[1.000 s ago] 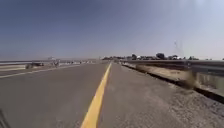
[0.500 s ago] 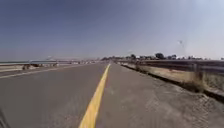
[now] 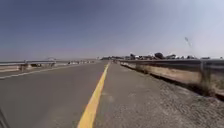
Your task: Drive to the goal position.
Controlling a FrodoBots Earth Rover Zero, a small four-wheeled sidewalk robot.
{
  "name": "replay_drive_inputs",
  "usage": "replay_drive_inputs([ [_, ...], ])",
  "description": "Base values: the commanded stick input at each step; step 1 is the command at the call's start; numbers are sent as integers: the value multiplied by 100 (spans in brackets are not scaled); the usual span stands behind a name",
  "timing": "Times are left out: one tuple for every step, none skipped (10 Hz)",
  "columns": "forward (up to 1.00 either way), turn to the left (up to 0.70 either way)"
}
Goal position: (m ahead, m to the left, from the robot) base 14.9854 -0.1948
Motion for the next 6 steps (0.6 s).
replay_drive_inputs([
  [50,0],
  [50,0],
  [50,0],
  [50,0],
  [50,0],
  [50,0],
])
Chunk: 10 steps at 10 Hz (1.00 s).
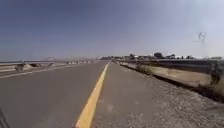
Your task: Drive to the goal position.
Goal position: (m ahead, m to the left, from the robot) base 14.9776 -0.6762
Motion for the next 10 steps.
replay_drive_inputs([
  [50,0],
  [50,0],
  [50,0],
  [50,0],
  [50,0],
  [50,0],
  [50,0],
  [50,0],
  [50,0],
  [50,0],
])
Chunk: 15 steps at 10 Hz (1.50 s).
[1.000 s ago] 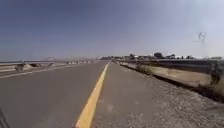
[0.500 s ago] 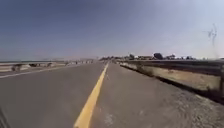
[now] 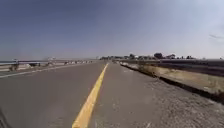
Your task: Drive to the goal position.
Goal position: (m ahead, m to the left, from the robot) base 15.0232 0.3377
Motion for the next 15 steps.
replay_drive_inputs([
  [50,0],
  [50,0],
  [50,0],
  [50,0],
  [50,0],
  [50,0],
  [50,0],
  [50,0],
  [50,0],
  [50,0],
  [50,0],
  [50,0],
  [50,0],
  [50,0],
  [50,0],
])
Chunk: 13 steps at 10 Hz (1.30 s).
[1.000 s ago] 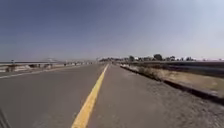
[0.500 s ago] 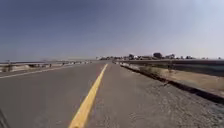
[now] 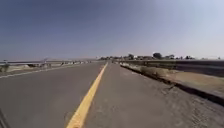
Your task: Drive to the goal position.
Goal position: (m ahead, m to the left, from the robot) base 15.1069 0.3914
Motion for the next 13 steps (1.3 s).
replay_drive_inputs([
  [50,0],
  [50,0],
  [50,0],
  [50,0],
  [50,0],
  [50,0],
  [50,0],
  [50,0],
  [50,0],
  [50,0],
  [50,0],
  [50,0],
  [50,0],
])
